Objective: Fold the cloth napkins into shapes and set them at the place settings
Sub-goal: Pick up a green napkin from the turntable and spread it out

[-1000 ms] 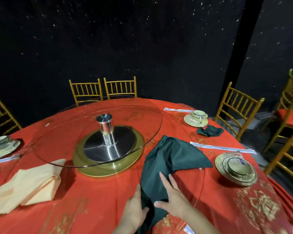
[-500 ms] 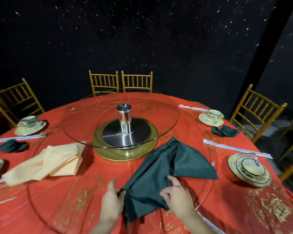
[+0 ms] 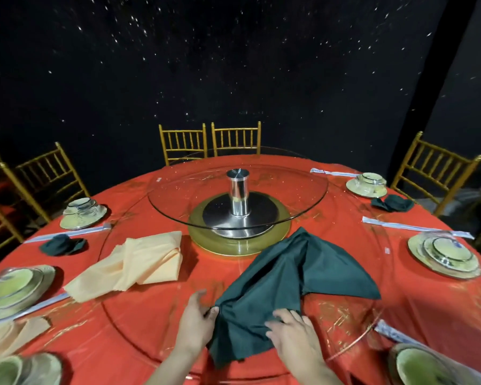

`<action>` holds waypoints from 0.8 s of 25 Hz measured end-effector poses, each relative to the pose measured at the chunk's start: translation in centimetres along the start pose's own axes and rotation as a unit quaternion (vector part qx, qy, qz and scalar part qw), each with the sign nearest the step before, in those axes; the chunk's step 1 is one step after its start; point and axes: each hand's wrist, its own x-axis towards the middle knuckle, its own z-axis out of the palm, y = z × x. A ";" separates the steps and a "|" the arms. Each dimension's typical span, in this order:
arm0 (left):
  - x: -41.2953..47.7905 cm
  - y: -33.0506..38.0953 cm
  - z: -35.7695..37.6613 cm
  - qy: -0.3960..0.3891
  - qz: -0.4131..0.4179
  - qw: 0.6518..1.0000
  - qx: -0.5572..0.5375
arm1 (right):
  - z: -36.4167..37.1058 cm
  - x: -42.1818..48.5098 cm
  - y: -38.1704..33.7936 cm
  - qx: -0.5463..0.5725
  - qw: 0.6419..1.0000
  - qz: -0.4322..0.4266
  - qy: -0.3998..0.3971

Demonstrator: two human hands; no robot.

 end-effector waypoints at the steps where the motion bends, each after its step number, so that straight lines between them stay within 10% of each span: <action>1: 0.0 -0.6 -0.6 -0.001 0.003 1.000 0.002 | 0.1 -0.4 -0.5 0.003 1.000 -0.007 0.008; 20: -3.1 -10.0 -12.8 0.102 0.111 0.985 0.084 | -3.1 -15.8 -5.6 -0.013 0.983 -0.141 0.118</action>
